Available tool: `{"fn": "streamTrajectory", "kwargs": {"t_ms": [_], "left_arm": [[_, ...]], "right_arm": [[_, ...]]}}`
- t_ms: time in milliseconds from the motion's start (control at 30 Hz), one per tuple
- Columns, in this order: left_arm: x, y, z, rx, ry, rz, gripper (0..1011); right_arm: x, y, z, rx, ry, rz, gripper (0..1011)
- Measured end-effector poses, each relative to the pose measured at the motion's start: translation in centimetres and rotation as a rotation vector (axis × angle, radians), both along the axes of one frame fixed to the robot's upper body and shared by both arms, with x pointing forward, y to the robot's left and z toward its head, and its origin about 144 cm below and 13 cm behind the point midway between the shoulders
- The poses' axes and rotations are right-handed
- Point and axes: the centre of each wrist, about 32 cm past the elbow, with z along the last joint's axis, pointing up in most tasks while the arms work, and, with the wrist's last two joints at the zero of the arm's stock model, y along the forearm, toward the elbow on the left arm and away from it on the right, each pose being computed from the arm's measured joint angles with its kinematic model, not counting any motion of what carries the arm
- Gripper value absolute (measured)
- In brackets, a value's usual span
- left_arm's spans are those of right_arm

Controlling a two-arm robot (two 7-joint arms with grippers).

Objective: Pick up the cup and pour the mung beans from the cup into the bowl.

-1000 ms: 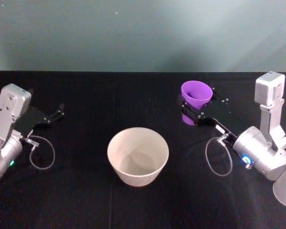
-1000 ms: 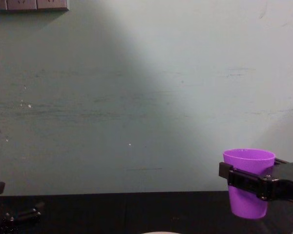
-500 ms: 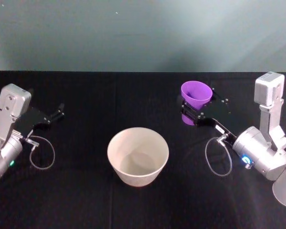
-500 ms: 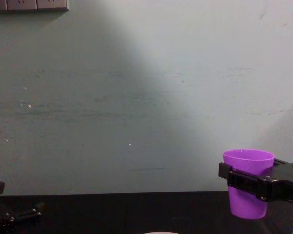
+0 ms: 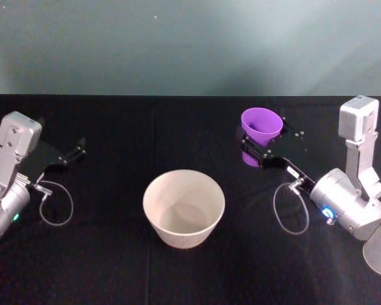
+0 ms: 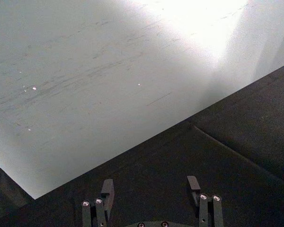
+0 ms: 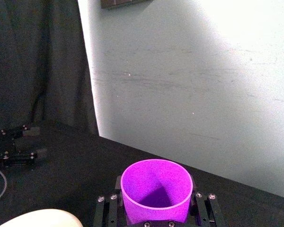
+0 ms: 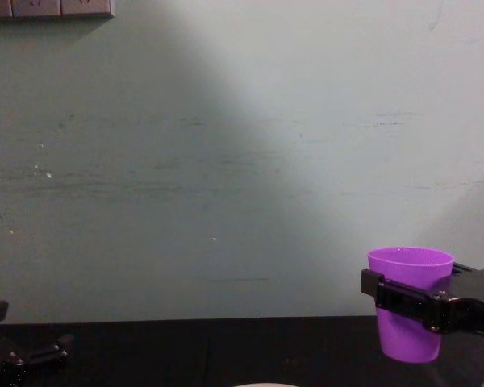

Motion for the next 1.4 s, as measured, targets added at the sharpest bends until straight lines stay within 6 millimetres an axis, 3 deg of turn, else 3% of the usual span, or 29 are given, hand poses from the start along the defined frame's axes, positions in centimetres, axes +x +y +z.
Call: {"fn": "streamTrajectory", "kwargs": {"t_ms": [1400], "left_arm": [[0.0, 0.0, 0.0, 0.0, 0.0, 0.0, 1000]], "right_arm": [[0.0, 0.0, 0.0, 0.0, 0.0, -0.001, 739]]}}
